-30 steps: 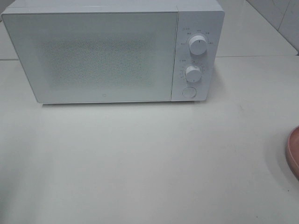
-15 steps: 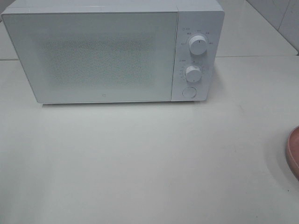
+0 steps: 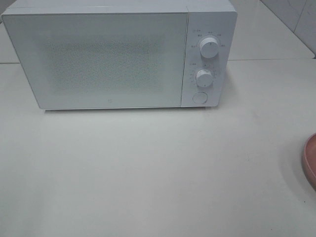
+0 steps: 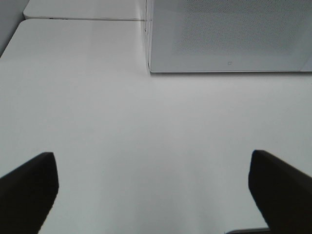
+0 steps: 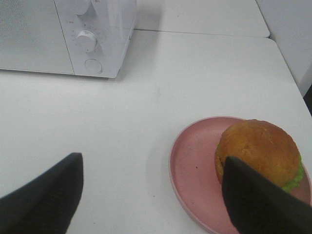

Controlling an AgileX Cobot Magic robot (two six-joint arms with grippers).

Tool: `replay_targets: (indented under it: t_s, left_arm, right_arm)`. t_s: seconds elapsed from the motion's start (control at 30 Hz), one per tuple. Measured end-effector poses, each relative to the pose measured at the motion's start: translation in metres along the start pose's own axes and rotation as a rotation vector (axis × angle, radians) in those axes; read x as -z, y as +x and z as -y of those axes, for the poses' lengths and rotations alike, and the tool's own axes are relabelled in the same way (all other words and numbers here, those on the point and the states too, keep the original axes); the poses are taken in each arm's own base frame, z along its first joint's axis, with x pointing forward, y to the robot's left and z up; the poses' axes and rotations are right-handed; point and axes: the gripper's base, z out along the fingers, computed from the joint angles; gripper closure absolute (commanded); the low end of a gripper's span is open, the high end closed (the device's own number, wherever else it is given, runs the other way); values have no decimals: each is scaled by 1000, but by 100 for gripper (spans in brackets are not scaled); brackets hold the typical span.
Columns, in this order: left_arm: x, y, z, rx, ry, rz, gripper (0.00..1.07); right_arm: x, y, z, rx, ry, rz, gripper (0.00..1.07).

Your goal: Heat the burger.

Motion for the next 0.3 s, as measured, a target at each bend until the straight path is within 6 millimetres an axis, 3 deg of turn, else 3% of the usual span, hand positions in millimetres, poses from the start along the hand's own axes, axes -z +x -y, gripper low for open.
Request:
replay_targets:
  t_s: [0.3]
  left_arm:
    - [0, 0, 0, 0, 0, 0, 9]
  right_arm:
    - [0, 0, 0, 0, 0, 0, 33]
